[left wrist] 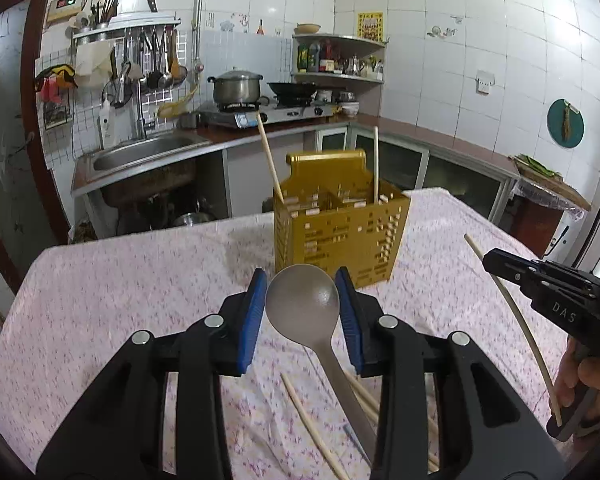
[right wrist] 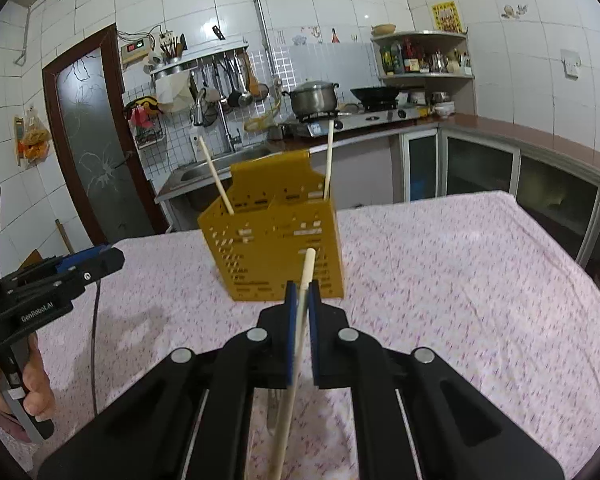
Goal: Organize utensils
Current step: 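Lift the spoon and chopstick and carry both toward the yellow holder, then lower the chopstick into the holder with the right gripper while the left lowers the spoon in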
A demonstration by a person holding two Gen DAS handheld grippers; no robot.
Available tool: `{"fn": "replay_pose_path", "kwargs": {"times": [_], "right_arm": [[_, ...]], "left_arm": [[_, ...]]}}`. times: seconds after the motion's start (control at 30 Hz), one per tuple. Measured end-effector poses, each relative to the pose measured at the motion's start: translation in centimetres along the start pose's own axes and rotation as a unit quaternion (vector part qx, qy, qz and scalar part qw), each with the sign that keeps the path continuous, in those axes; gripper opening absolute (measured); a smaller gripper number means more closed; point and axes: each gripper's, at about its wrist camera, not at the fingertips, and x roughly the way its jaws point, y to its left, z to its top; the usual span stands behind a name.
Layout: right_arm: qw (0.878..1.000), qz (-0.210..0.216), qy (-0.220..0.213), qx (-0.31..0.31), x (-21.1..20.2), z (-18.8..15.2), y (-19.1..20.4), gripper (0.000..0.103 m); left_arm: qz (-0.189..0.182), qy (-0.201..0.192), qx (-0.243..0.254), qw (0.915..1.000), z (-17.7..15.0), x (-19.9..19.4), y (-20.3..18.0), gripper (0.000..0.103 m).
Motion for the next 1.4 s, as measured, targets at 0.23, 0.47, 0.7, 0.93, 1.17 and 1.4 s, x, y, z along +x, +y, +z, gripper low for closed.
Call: {"fn": "replay_pose_path", "kwargs": {"times": [0.23, 0.47, 0.7, 0.93, 1.17, 1.4], "right_arm": [[1.000, -0.002, -0.022, -0.012, -0.3, 1.8, 0.4, 0.006], [0.999, -0.011, -0.041, -0.012, -0.2, 3.2, 0.2, 0.006], [0.998, -0.012, -0.062, -0.025, -0.4, 5.1, 0.5, 0.006], [0.995, -0.013, -0.088, -0.047, -0.5, 8.0, 0.9, 0.006], [0.994, -0.012, -0.100, -0.052, -0.4, 9.1, 1.2, 0.006], [0.994, -0.009, -0.098, -0.051, 0.4, 8.6, 1.1, 0.006]], "left_arm": [[-0.003, -0.013, -0.003, 0.9999, 2.1, 0.2, 0.0, 0.034], [0.001, -0.019, -0.002, 0.9998, 3.1, 0.5, 0.0, 0.034], [0.003, -0.034, 0.000, 0.9994, 5.2, 0.5, 0.0, 0.034], [0.010, -0.063, 0.017, 0.9978, 8.2, -0.1, -0.8, 0.034], [0.027, -0.063, 0.037, 0.9970, 10.1, 0.3, -0.9, 0.033], [0.040, -0.058, 0.045, 0.9965, 11.2, 0.8, -0.1, 0.033]]}}
